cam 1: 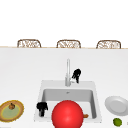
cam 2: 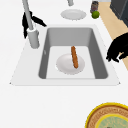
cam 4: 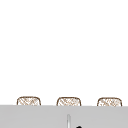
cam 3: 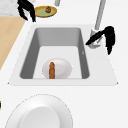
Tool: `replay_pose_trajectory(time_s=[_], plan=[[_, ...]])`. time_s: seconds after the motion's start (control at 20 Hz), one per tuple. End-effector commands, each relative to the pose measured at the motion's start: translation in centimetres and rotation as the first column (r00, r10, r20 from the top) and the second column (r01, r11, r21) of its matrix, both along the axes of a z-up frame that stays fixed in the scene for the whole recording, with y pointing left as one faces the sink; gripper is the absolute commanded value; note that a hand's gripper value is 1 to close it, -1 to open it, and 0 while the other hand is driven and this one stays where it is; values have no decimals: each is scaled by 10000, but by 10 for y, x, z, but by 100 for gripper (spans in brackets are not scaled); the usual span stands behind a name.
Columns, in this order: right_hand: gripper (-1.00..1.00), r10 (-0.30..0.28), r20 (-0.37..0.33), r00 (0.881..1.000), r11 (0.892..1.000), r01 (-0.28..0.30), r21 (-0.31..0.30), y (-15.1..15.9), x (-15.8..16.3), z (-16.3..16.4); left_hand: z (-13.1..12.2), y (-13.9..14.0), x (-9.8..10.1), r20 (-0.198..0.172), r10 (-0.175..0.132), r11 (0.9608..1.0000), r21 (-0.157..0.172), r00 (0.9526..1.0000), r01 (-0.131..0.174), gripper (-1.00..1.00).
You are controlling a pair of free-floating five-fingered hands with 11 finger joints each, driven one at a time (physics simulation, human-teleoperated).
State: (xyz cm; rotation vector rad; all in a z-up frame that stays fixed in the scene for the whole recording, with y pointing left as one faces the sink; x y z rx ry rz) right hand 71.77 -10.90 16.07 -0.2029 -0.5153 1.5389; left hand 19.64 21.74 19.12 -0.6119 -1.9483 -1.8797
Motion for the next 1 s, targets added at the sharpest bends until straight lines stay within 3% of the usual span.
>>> replay_pose_trajectory(time_s=[0.0,0.05,0.2,0.4,0.7,0.95], plan=[[-100,214,-262,9994,9997,-212,102,-24,0,-13,0,0,0,0,0,10000,0,10000,0,0],[100,288,-230,9993,9990,-280,340,-25,-5,-4,0,0,0,0,0,10000,0,10000,0,0],[100,969,-94,9953,9921,-958,809,-13,-15,5,0,0,0,0,0,10000,0,10000,0,0],[100,680,-104,9976,9940,-669,863,-8,-6,23,0,0,0,0,0,10000,0,10000,0,0],[100,81,-137,9999,10000,-80,33,18,1,29,0,0,0,0,0,10000,0,10000,0,0],[100,-17,-339,9994,9983,-3,-581,29,6,29,0,0,0,0,0,10000,0,10000,0,0]])
